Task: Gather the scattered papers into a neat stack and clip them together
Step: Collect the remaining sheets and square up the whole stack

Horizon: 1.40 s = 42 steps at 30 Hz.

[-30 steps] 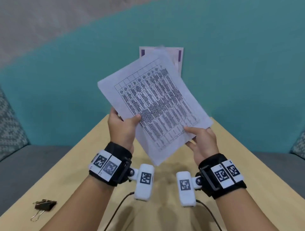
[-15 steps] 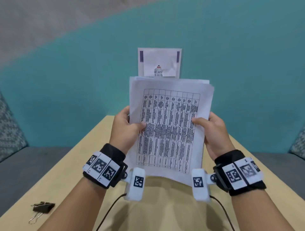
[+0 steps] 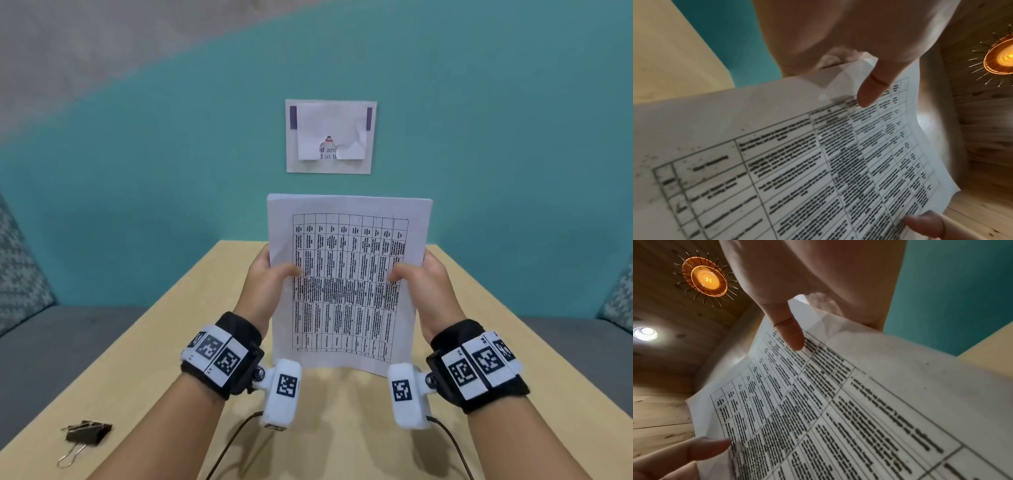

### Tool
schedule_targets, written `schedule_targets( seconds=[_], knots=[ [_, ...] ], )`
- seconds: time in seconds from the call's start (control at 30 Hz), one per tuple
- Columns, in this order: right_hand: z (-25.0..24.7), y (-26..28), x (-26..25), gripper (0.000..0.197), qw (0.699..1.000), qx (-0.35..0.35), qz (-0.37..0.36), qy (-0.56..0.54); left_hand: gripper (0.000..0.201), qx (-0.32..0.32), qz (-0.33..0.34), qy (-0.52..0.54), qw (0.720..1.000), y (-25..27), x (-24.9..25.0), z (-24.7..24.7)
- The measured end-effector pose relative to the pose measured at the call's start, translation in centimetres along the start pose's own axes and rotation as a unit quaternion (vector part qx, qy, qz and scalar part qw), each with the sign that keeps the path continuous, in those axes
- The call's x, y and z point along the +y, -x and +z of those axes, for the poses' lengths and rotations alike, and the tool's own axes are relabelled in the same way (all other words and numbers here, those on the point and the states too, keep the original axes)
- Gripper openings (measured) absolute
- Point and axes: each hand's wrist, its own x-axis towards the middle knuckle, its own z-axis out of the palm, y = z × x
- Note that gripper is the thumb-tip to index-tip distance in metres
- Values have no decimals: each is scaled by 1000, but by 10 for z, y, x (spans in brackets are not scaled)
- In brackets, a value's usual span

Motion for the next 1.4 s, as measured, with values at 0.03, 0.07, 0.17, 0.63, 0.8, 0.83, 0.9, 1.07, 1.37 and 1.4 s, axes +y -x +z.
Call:
schedule_targets(
  seconds=[0.03, 0.07, 0.17, 0.63, 0.8, 0.83, 0.9, 1.07, 1.37, 1.4],
  knots=[
    [0, -1, 1, 40, 1000, -1, 2, 4, 46, 0, -3, 1, 1000, -1, -2, -1],
    [-1, -2, 3, 39, 1000, -1, 4, 6, 45, 0, -7, 1, 1000, -1, -3, -1],
    [-5, -2, 5, 37, 1000, 5, 6, 0, 42, 6, -9, 4, 1000, -1, -6, -3],
    [4, -1, 8, 40, 999, 36, -25, 12, 44, 7, 7, -16, 1000, -2, -9, 7],
    [2, -2, 17, 39, 999, 33, 8, 12, 46, 3, -26, -1, 1000, -2, -19, 7],
    [3, -2, 15, 39, 999, 33, 1, 13, 46, 6, -22, 1, 1000, -3, -18, 8],
    [4, -3, 10, 38, 999, 31, -17, 12, 46, 13, -13, 14, 1000, -4, -14, 8],
    [6, -3, 23, 40, 1000, 21, -1, 23, 46, 17, -45, 8, 999, -6, -26, 6],
    [-2, -14, 25, 54, 992, 94, -36, 72, 28, 8, 80, -132, 988, -2, 4, -4],
    [-4, -13, 19, 74, 980, 141, -98, 105, 25, 4, 119, -172, 978, 0, 13, -6]
  ],
)
